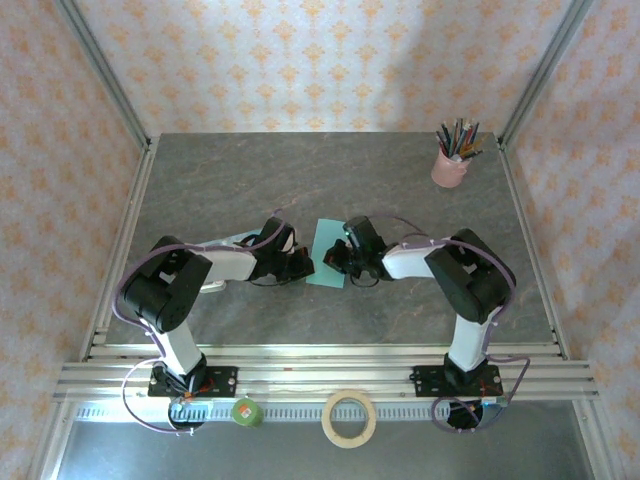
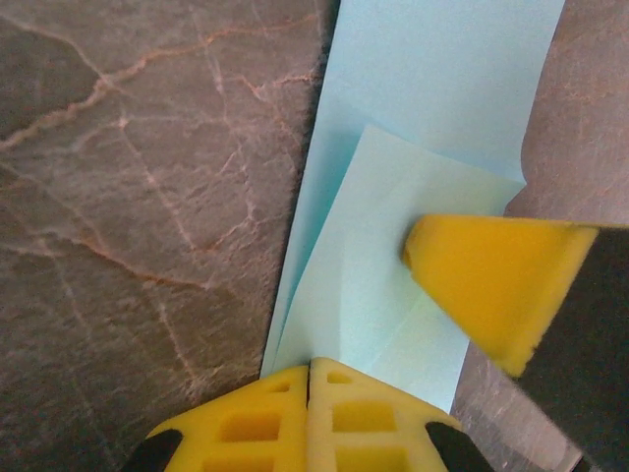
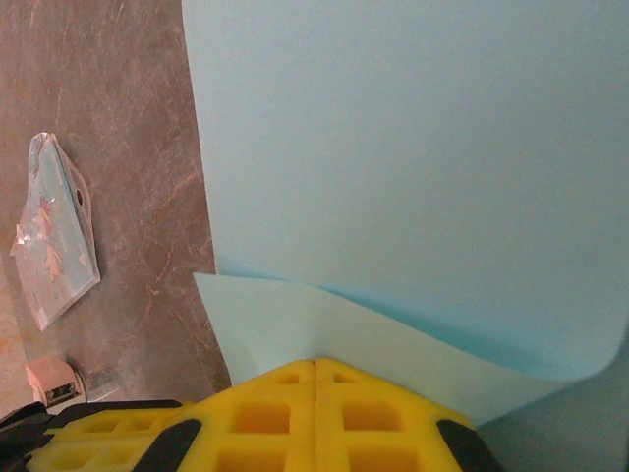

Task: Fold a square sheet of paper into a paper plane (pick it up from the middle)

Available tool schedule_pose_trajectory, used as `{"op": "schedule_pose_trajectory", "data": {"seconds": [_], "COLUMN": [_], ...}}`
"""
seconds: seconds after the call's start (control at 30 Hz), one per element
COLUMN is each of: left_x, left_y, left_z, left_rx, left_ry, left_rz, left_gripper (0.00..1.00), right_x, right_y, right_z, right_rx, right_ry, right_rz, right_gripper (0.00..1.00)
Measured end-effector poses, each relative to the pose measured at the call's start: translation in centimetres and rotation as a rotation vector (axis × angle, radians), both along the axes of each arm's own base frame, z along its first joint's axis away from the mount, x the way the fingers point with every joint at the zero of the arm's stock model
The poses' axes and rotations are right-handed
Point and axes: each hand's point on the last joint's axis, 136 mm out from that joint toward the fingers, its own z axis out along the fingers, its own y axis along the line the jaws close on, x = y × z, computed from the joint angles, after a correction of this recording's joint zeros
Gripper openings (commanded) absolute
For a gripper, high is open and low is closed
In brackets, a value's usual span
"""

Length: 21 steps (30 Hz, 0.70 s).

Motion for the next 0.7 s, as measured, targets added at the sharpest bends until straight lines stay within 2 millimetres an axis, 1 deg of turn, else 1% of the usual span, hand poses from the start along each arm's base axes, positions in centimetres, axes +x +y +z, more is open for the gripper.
{"op": "schedule_pose_trajectory", "data": {"seconds": [0.33, 0.4, 0.5, 0.57, 0.63, 0.7], "left_x": [0.1, 0.1, 0.2, 0.3, 0.4, 0.8], "left_y": [0.0, 0.0, -0.1, -0.1, -0.1, -0.3], "left_z": [0.0, 0.0, 0.2, 0.4, 0.6, 1.1], "left_rx": [-0.009, -0.009, -0.011, -0.005, 0.003, 0.001], "left_ry": [-0.02, -0.02, -0.022, -0.014, -0.005, -0.008], "left_rz": [0.002, 0.002, 0.001, 0.001, 0.003, 0.004], "left_gripper": [0.0, 0.0, 0.0, 0.01, 0.05, 0.12], "right_x": [3.5, 4.1, 5.0, 5.3, 5.5, 5.4], "right_y": [-4.8, -5.6, -7.5, -8.5, -8.3, -7.8], "right_z": [0.0, 0.1, 0.5, 1.4, 3.1, 4.9], "right_rx": [-0.025, -0.051, -0.105, -0.116, -0.098, -0.064], "right_ry": [-0.007, -0.008, -0.022, -0.035, -0.068, -0.104], "right_rz": [-0.073, -0.093, -0.149, -0.179, -0.183, -0.185], "right_gripper": [0.0, 0.0, 0.0, 0.01, 0.04, 0.09]}}
